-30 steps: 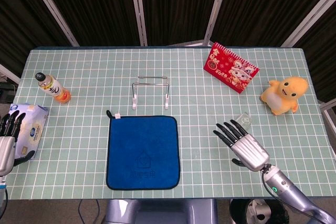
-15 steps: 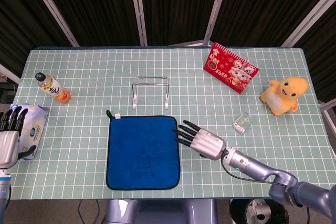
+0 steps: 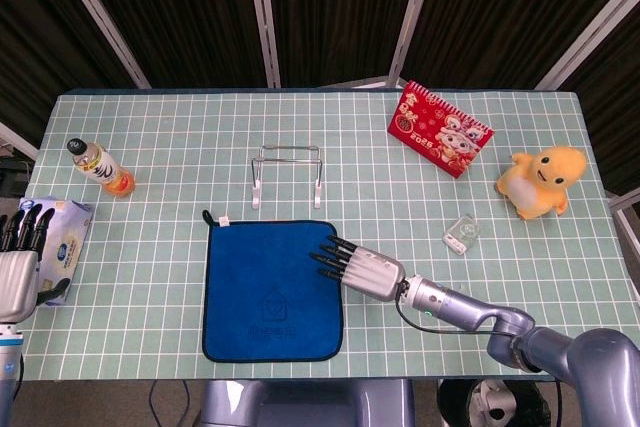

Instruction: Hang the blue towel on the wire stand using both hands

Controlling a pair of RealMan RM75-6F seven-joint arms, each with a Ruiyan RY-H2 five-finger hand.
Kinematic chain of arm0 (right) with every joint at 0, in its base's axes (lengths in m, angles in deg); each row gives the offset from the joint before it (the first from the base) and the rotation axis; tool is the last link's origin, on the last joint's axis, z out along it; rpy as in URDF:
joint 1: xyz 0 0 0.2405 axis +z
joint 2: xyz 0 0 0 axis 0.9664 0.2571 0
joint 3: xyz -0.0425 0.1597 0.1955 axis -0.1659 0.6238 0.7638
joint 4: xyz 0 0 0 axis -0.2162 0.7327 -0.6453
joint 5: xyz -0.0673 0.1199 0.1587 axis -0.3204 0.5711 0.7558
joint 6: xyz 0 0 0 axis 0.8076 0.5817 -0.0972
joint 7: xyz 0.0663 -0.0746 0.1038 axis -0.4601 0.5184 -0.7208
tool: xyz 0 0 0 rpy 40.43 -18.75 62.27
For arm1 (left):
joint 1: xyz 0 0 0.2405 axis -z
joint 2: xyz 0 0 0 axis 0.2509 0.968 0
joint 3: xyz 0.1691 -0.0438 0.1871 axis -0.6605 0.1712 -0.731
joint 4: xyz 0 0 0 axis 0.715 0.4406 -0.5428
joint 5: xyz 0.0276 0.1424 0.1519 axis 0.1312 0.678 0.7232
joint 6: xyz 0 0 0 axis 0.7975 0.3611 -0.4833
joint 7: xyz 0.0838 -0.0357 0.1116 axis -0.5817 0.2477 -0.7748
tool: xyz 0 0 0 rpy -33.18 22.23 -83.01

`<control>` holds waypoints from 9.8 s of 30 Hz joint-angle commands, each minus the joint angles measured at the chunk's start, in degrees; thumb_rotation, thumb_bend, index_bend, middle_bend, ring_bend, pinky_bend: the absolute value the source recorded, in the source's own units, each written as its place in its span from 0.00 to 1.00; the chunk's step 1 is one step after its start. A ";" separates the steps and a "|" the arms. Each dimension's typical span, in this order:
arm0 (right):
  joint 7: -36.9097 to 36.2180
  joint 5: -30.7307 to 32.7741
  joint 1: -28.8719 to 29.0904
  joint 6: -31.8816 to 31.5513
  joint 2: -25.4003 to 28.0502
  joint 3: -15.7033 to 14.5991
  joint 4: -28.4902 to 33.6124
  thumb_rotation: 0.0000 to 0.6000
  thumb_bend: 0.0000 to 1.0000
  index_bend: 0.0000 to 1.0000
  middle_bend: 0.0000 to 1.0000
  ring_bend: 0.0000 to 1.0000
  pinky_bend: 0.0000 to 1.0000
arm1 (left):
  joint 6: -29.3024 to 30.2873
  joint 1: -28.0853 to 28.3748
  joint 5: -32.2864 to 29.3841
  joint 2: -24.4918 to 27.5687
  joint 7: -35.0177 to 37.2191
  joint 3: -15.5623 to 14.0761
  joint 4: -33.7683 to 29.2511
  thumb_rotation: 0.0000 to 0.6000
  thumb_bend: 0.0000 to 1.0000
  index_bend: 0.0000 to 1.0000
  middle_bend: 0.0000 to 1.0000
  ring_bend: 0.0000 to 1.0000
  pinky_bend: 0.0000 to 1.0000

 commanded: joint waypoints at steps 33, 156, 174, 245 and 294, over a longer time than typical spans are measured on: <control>-2.83 2.85 1.78 -5.26 -5.94 -5.48 -8.70 1.00 0.24 0.17 0.00 0.00 0.00 | -0.84 0.64 -0.93 -0.86 -1.55 -0.63 -0.16 1.00 0.03 0.00 0.00 0.00 0.00; -1.35 20.59 0.16 -0.33 -3.60 0.41 10.48 1.00 0.59 0.63 0.00 0.00 0.00 | -1.12 27.07 31.64 -38.74 46.59 -18.45 73.60 1.00 0.05 0.43 0.00 0.00 0.00; -2.54 20.79 -0.34 -0.23 -2.83 0.41 10.15 1.00 0.60 0.63 0.00 0.00 0.00 | -1.35 27.58 31.16 -40.59 47.62 -19.79 75.45 1.00 0.21 0.43 0.00 0.00 0.00; 7.00 37.69 9.84 4.16 6.72 23.22 18.27 1.00 0.59 0.64 0.02 0.00 0.00 | -4.25 40.90 12.12 -23.52 21.74 3.23 38.70 1.00 0.66 0.87 0.00 0.00 0.00; -3.13 45.16 16.30 10.72 -5.06 21.20 -9.97 1.00 0.59 0.64 0.04 0.00 0.00 | -15.34 44.29 5.39 -31.14 28.68 5.64 58.58 1.00 0.66 0.86 0.00 0.00 0.00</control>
